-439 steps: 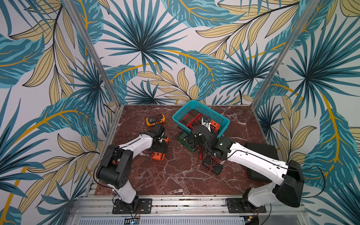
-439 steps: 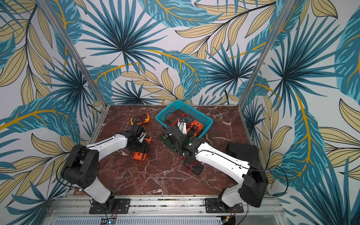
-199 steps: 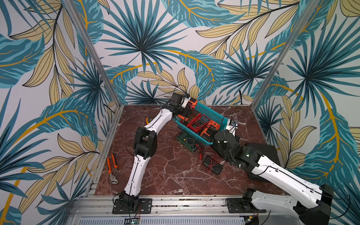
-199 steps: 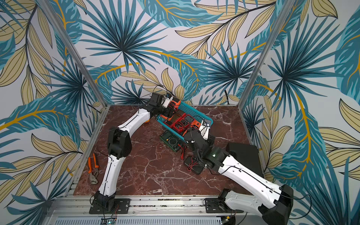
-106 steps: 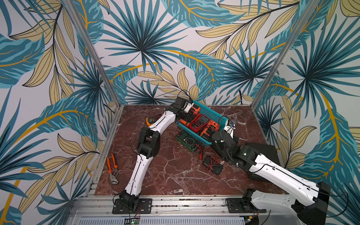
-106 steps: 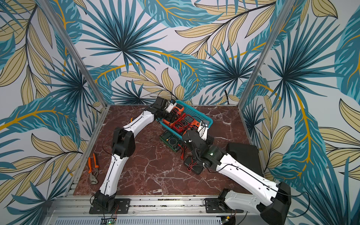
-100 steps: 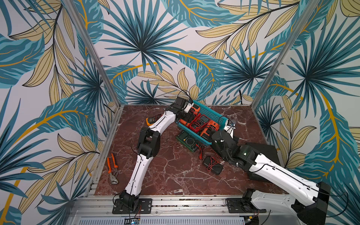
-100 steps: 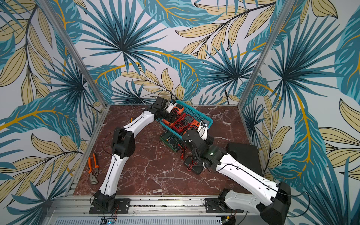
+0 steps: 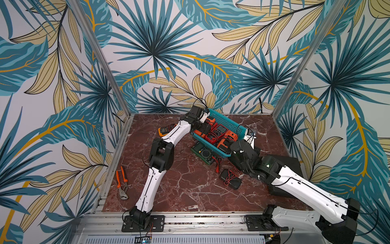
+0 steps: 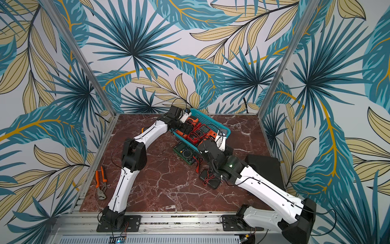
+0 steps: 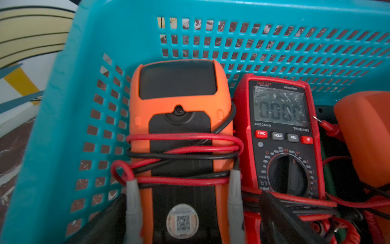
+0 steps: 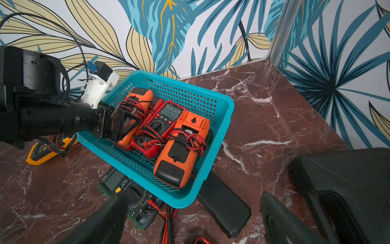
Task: Put the multimeter into the basket
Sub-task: Place the multimeter in the basket, then adjust the multimeter at the center of the board.
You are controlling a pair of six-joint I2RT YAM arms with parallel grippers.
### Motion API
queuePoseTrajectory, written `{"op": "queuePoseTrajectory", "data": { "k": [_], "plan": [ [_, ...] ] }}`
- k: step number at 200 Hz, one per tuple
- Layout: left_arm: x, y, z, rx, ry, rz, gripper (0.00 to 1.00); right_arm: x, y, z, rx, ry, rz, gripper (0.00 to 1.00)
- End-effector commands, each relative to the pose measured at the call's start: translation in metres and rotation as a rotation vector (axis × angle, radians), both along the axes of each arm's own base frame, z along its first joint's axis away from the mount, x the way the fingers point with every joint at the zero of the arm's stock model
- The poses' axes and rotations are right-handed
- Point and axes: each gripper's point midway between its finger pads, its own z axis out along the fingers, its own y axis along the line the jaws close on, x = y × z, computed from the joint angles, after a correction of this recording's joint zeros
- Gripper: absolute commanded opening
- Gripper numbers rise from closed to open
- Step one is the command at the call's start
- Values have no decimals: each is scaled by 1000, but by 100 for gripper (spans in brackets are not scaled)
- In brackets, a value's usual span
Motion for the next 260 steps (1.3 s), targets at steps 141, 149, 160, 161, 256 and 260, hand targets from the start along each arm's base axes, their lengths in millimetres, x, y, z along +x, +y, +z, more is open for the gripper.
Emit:
{"op": "queuePoseTrajectory", "data": {
  "k": [141,149,160,161,256,260],
  "plan": [
    [42,213,72,-78,-5,480,100,0,-2,10,-47,1,16,99],
    [45,222,65,-87,8,491,100,0,-1,9,-44,4,18,100],
    [48,232,55,-101,28,504,100,1,1,7,-44,12,25,100],
    [49,233,55,-103,29,506,100,1,1,7,-43,12,24,100],
    [52,255,-21,-172,232,477,100,9,14,-3,-53,52,44,99],
    [51,256,-24,-171,243,477,100,9,14,-3,-50,52,44,99]
  ]
}}
